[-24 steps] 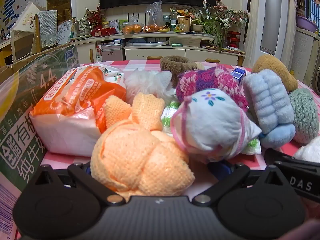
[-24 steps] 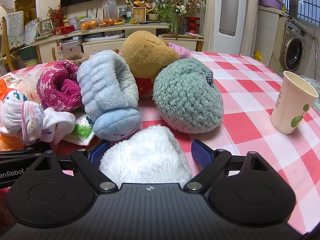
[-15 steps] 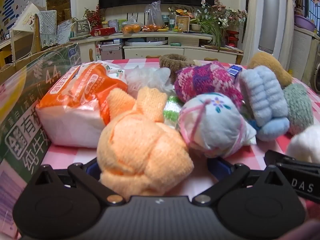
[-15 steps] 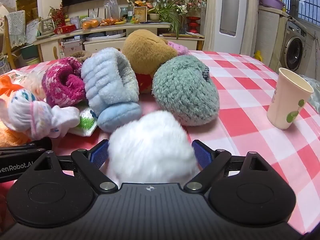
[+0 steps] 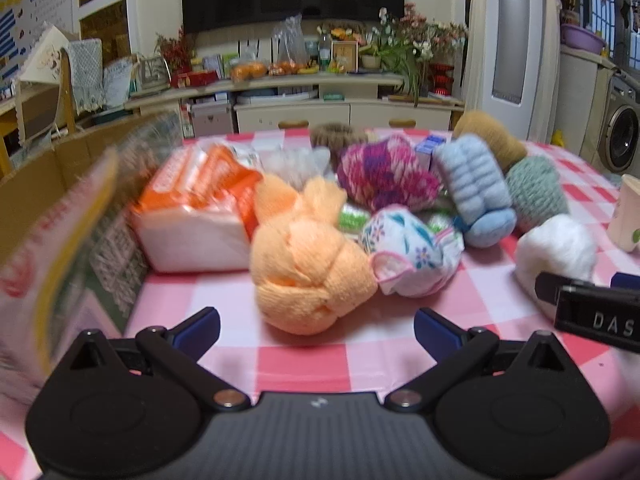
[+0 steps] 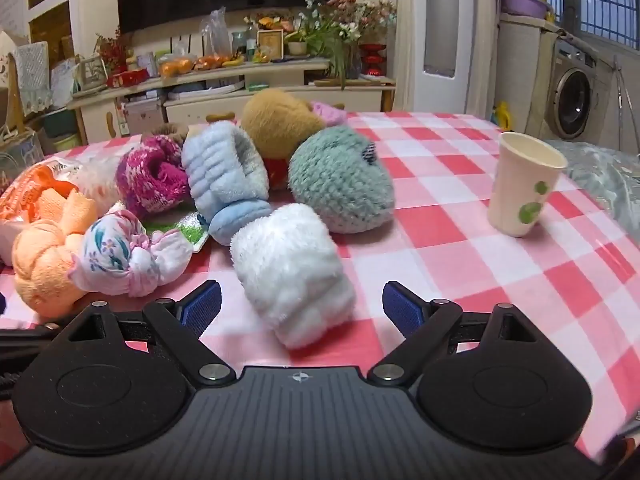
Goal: Organize soft objects
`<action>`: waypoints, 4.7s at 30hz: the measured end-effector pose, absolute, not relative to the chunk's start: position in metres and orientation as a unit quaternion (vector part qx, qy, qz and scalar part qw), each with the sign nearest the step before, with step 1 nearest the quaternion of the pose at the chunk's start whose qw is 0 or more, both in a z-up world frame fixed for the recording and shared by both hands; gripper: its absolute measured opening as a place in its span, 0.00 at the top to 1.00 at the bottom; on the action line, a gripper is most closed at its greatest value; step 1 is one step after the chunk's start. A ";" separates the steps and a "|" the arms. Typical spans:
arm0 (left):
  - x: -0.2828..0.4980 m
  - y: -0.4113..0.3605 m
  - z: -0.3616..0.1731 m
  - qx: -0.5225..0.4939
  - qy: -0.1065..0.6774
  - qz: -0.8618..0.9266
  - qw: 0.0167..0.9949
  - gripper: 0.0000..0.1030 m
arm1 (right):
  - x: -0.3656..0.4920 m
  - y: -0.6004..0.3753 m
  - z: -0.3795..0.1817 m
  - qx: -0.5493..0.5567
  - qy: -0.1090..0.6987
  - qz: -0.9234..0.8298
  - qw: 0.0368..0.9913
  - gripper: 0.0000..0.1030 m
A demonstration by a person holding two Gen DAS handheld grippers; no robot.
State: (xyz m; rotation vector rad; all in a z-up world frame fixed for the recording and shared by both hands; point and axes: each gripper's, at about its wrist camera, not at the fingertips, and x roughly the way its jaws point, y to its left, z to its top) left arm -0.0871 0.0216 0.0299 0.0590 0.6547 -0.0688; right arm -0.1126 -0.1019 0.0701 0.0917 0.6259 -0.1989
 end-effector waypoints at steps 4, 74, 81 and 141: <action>-0.102 0.029 0.049 0.032 0.311 -0.032 0.949 0.01 | -0.124 -0.099 0.072 0.053 0.301 -0.093 0.948 0.00; -0.220 0.119 0.156 0.034 0.217 0.055 0.974 0.01 | -0.229 -0.073 0.126 -0.004 0.180 -0.006 0.984 0.00; -0.211 0.108 0.148 0.038 0.230 0.031 0.972 0.01 | -0.230 -0.077 0.126 -0.002 0.189 -0.030 0.982 0.00; 0.004 0.051 0.040 -0.062 0.426 -0.101 0.897 0.40 | -0.075 -0.163 0.045 0.078 0.285 -0.063 0.953 0.44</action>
